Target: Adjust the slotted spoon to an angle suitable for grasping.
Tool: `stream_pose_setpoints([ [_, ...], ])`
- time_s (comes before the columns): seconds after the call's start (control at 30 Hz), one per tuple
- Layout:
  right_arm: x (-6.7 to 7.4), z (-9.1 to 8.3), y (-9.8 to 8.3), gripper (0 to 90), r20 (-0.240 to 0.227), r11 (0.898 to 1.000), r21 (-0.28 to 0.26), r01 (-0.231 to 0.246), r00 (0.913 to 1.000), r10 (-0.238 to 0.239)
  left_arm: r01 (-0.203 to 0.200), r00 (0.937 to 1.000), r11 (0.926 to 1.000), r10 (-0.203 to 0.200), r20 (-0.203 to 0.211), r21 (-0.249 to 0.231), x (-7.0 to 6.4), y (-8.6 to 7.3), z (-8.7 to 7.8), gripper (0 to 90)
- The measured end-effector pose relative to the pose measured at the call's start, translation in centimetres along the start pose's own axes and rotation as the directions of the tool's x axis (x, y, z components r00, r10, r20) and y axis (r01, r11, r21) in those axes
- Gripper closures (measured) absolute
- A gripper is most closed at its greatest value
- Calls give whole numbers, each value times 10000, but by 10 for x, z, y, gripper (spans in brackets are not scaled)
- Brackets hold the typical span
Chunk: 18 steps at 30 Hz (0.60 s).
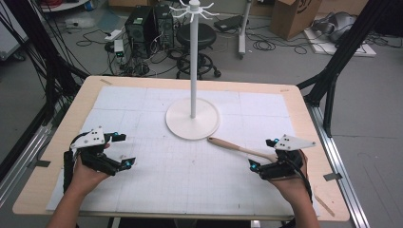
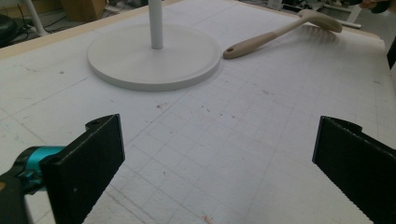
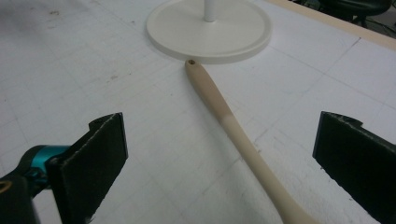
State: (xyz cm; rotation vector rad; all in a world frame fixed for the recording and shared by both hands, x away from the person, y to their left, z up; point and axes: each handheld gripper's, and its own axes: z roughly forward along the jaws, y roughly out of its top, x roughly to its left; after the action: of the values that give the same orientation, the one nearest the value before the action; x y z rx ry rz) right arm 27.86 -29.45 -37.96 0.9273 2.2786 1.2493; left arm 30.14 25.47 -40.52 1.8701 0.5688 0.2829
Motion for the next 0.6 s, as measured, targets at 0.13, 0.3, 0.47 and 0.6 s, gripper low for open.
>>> stream_pose_setpoints([
  [0.13, -2, 11, 11, 21, -29, 9986, 500, 161, 9999, -160, -109, 9999, 9999, 109, -9, 121, 0, 1, 1, 28],
  [0.3, -8, 21, 23, 21, 3, 9934, 1108, 306, 9995, -308, -122, 9999, 9999, 122, -1, 16, -1, 3, 0, 28],
  [0.47, -9, 31, 34, 21, -104, 9838, 1707, 551, 9985, -541, -161, 9999, 9998, 161, -18, 112, -2, 2, 1, 28],
  [0.6, -11, 43, 41, 25, -169, 9710, 2260, 778, 9970, -759, -236, 9997, 9996, 236, -19, 133, -2, 4, 1, 28],
])
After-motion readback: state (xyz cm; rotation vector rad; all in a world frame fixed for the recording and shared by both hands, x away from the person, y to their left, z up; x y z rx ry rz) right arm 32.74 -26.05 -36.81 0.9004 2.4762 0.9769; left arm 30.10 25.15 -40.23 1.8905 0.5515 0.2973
